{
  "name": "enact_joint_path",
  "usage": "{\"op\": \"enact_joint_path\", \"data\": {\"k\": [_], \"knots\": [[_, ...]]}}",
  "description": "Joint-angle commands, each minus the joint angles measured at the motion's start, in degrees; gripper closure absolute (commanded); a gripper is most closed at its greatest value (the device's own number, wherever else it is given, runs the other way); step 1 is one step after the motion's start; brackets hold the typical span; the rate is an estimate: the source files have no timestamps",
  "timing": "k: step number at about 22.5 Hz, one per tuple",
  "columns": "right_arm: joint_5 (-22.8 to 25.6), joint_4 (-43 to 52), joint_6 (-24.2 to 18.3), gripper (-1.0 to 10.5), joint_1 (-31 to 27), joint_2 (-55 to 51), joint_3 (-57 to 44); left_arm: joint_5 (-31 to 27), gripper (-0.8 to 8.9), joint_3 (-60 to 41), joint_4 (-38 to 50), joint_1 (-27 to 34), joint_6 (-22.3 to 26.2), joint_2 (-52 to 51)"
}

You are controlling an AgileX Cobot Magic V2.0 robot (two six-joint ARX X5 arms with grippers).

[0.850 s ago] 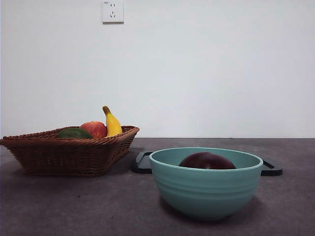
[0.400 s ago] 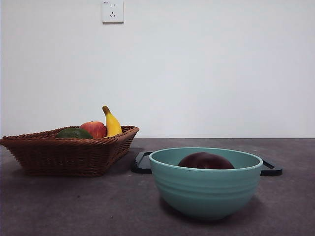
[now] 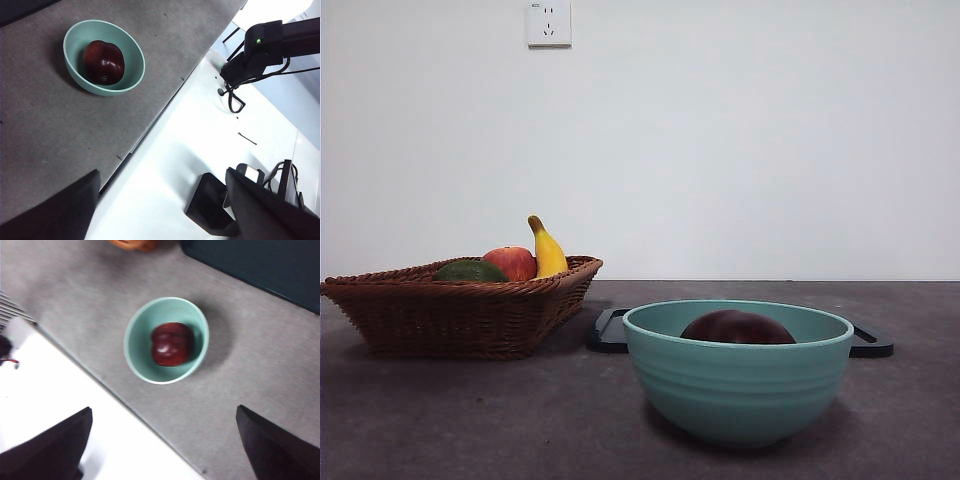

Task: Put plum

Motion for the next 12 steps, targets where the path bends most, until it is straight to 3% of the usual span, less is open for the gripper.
{"op": "enact_joint_path", "data": {"k": [1, 12], "knots": [[1.3, 2.1, -0.5, 5.3, 1.0, 3.5, 1.1, 0.3, 4.11, 0.6, 0.6, -0.2, 0.9, 0.3], [7.7, 9.8, -0.3, 6.0, 8.0, 17.8, 1.1, 0.3, 4.11, 0.6, 0.7, -0.2, 0.9, 0.3]]}}
